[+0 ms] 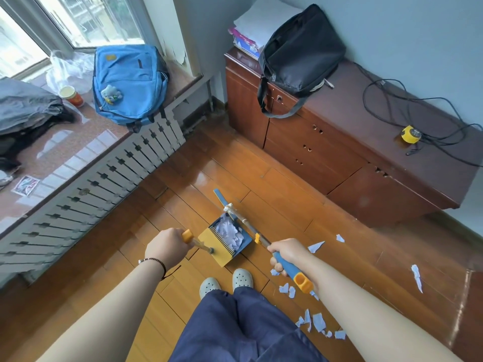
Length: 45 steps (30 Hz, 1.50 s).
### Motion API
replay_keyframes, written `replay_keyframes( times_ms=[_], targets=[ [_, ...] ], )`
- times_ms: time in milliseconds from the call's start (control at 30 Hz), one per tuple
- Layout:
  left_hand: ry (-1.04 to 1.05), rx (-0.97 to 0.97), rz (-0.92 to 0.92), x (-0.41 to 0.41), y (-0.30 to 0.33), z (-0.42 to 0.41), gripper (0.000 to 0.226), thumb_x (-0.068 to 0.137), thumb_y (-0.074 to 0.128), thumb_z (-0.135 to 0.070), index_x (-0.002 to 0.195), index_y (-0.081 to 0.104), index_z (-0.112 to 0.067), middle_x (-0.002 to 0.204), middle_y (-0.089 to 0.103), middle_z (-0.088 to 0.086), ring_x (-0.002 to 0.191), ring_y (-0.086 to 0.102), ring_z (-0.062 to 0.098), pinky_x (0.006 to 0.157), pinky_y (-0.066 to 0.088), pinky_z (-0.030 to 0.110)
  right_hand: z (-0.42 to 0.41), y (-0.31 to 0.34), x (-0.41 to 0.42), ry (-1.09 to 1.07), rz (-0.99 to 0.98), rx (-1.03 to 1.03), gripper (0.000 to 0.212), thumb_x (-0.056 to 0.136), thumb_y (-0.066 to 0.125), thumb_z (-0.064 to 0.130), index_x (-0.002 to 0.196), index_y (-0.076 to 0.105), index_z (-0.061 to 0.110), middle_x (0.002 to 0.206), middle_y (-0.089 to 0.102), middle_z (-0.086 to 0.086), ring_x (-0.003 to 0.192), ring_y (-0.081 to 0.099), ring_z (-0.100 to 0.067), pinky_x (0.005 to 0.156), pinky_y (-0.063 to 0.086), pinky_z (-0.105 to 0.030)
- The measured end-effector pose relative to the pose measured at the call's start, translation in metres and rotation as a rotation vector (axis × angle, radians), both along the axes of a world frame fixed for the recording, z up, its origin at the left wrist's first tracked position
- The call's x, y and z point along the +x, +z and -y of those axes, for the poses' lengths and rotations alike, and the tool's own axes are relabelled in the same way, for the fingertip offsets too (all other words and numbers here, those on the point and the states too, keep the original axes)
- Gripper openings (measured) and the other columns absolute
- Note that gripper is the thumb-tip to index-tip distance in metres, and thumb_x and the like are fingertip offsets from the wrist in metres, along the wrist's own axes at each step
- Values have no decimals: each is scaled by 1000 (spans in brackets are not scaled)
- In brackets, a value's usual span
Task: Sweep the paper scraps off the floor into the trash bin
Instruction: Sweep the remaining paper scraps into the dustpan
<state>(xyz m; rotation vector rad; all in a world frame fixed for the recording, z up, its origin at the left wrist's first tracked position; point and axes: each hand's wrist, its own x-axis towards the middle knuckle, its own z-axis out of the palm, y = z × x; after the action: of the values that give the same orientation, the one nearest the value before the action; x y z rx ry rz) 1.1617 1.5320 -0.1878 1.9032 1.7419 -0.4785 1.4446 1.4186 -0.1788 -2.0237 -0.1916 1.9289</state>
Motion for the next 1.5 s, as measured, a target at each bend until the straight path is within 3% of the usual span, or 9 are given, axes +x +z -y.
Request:
replay_keyframes(
  times_ms=[300, 667, 867, 1033, 1100, 1233, 1500],
  targets=[
    [110, 19, 20, -20, 11, 13, 28, 95, 63, -47, 77, 58, -26, 70, 65, -5, 66, 67, 14, 62, 61, 30, -15, 4, 15, 77, 44, 2, 4, 88, 51, 9, 89, 52, 5, 58, 51, -8, 38, 44, -17, 41, 37, -20],
    [286, -4, 15, -37, 7, 18, 32, 96, 62, -42, 73, 56, -21, 68, 65, -1, 64, 64, 20, 55, 51, 27, -58, -32, -2, 172, 194, -25, 3, 88, 49, 4, 88, 52, 3, 61, 49, -12, 42, 43, -20, 39, 37, -20],
    [317, -26, 8, -36, -1, 16, 31, 97, 59, -43, 78, 59, -19, 71, 66, 1, 61, 62, 18, 51, 48, 25, -71, -41, -12, 132, 97, -80, 8, 94, 50, 11, 90, 53, 5, 61, 50, -9, 33, 43, -15, 34, 36, -18],
    [316, -33, 4, -36, 0, 4, 30, 97, 60, -43, 79, 60, -19, 70, 65, 0, 61, 62, 17, 52, 50, 27, -72, -28, -10, 148, -26, -176, 34, 98, 45, 24, 68, 45, 9, 40, 45, 0, 26, 39, -9, 30, 29, -12],
    [318, -44, 9, -37, 0, 1, 29, 96, 62, -43, 78, 59, -19, 70, 65, 0, 63, 63, 18, 54, 53, 28, -69, -22, -7, 123, -66, -210, 40, 97, 45, 30, 61, 45, 13, 41, 43, 3, 27, 37, -9, 29, 27, -13],
    [325, -39, 15, -38, 0, -2, 29, 96, 62, -42, 78, 59, -19, 71, 65, 0, 65, 66, 19, 57, 55, 30, -67, -12, -2, 190, -66, -232, 41, 94, 46, 36, 58, 47, 17, 46, 43, 4, 32, 37, -9, 31, 26, -17],
    [321, -40, 22, -45, -4, -6, 28, 95, 64, -43, 79, 58, -22, 72, 65, -2, 66, 65, 16, 58, 57, 29, -75, -1, -5, 90, -68, -137, 41, 95, 48, 34, 58, 48, 16, 46, 44, 3, 32, 39, -9, 34, 27, -16]
  ],
)
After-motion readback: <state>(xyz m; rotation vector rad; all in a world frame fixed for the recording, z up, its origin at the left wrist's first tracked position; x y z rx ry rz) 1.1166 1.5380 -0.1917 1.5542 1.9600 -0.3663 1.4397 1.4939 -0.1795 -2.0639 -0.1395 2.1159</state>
